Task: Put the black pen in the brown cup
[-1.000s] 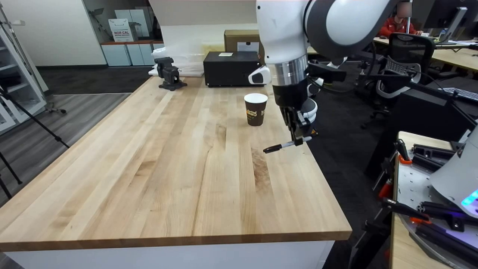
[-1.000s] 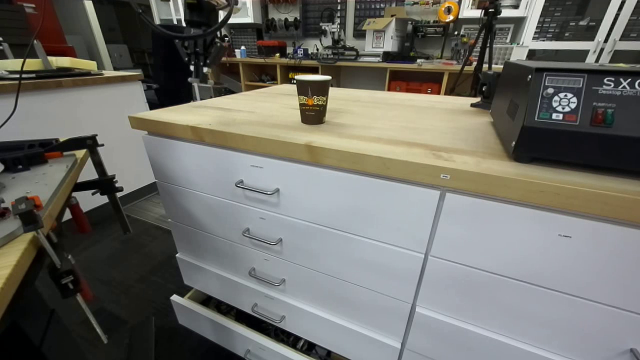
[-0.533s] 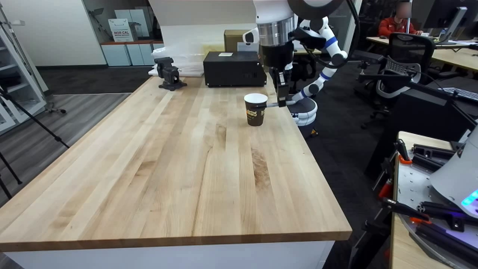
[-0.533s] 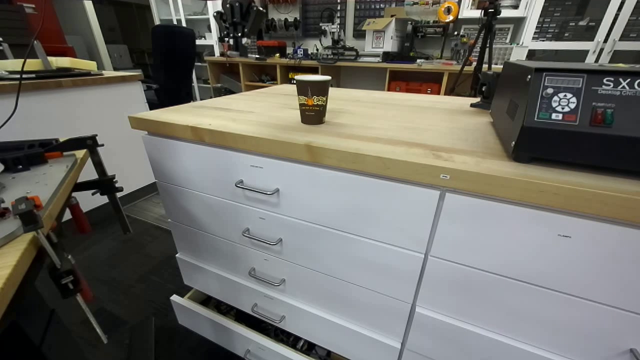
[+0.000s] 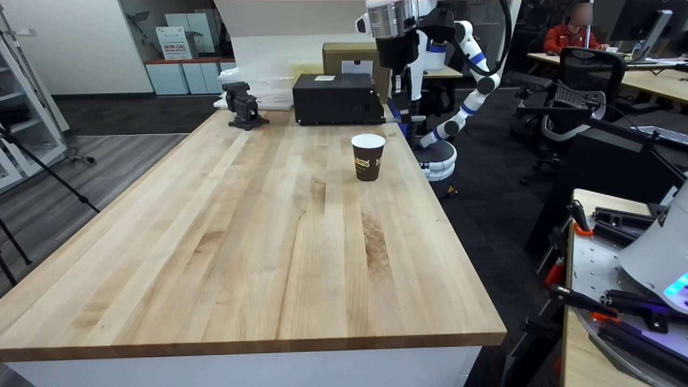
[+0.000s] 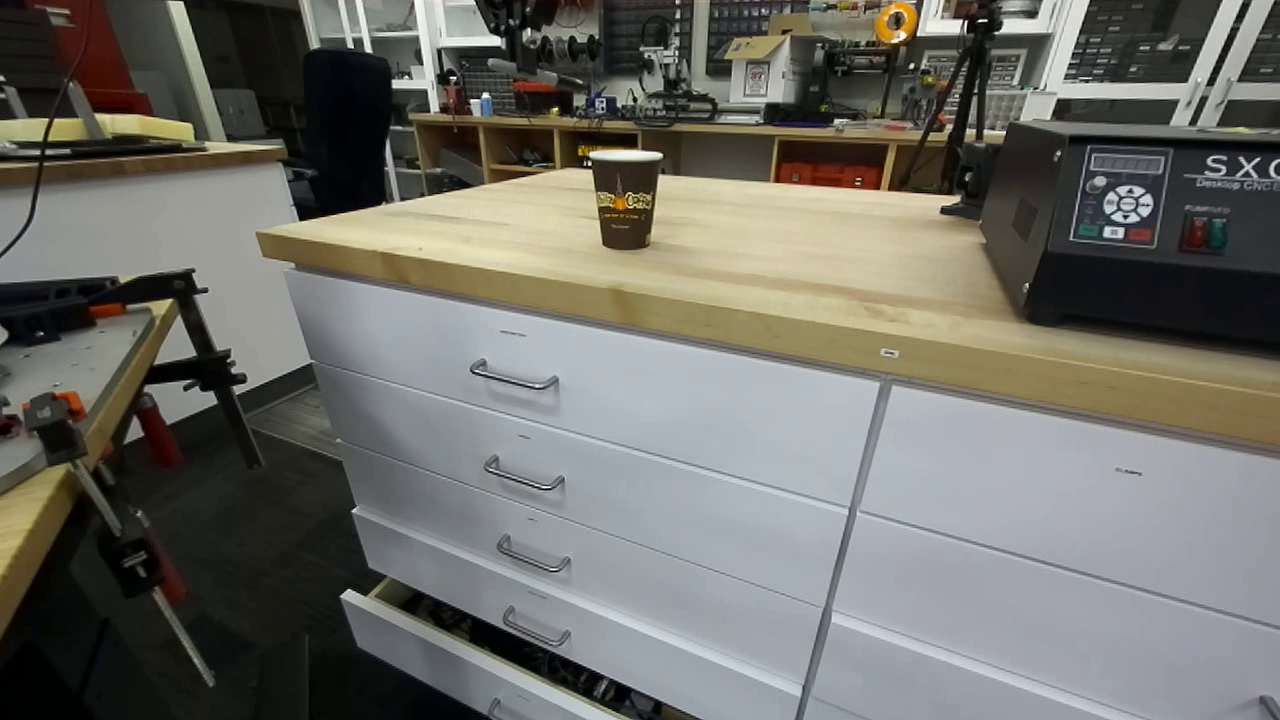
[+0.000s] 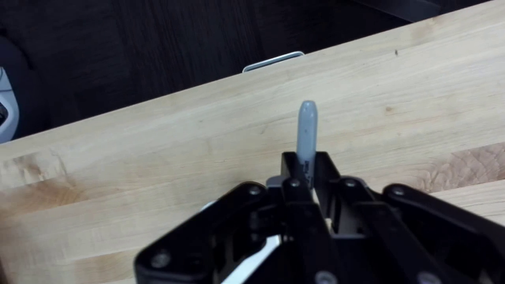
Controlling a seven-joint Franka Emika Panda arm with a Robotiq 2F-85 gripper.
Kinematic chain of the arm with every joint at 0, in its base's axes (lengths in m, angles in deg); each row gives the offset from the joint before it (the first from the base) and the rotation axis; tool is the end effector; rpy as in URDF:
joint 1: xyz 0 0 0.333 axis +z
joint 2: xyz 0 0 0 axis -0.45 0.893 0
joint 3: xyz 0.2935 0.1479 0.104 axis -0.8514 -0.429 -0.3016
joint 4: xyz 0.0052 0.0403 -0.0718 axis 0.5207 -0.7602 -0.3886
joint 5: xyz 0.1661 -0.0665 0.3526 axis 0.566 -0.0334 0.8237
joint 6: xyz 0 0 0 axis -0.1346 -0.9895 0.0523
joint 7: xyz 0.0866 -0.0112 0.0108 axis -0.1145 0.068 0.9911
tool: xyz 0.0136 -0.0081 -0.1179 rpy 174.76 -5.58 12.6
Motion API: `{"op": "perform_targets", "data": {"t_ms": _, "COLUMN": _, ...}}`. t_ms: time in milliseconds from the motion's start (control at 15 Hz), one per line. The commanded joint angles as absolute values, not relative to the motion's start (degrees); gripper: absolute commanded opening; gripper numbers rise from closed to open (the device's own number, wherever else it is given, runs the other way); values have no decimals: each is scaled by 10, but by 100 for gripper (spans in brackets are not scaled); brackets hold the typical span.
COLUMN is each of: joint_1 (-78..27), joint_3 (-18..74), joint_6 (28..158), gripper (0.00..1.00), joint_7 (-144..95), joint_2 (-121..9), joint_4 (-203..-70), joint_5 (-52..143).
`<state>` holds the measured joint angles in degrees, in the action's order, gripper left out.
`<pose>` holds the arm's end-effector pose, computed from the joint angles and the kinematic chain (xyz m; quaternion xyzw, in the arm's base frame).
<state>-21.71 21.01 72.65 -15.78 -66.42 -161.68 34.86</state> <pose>0.5521 0.0605 0.3932 0.9782 0.1624 -0.0769 0.1045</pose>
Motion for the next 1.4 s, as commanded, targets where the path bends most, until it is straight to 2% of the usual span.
{"op": "perform_targets", "data": {"t_ms": 0, "joint_1": -216, "joint_3": 209, "joint_6": 670, "gripper": 3, "joint_7": -201, "joint_2": -637, "joint_4": -1579, "joint_5": 333}}
{"op": "perform_targets", "data": {"t_ms": 667, "joint_1": -217, "joint_3": 228, "joint_6": 632, "gripper": 3, "joint_7": -225, "joint_2": -530, "joint_4": -1495, "joint_5": 335}}
{"op": "perform_targets", "data": {"t_ms": 1333, "joint_1": -217, "joint_3": 240, "joint_6": 590, "gripper": 3, "joint_7": -237, "joint_2": -475, "joint_4": -1421, "joint_5": 347}}
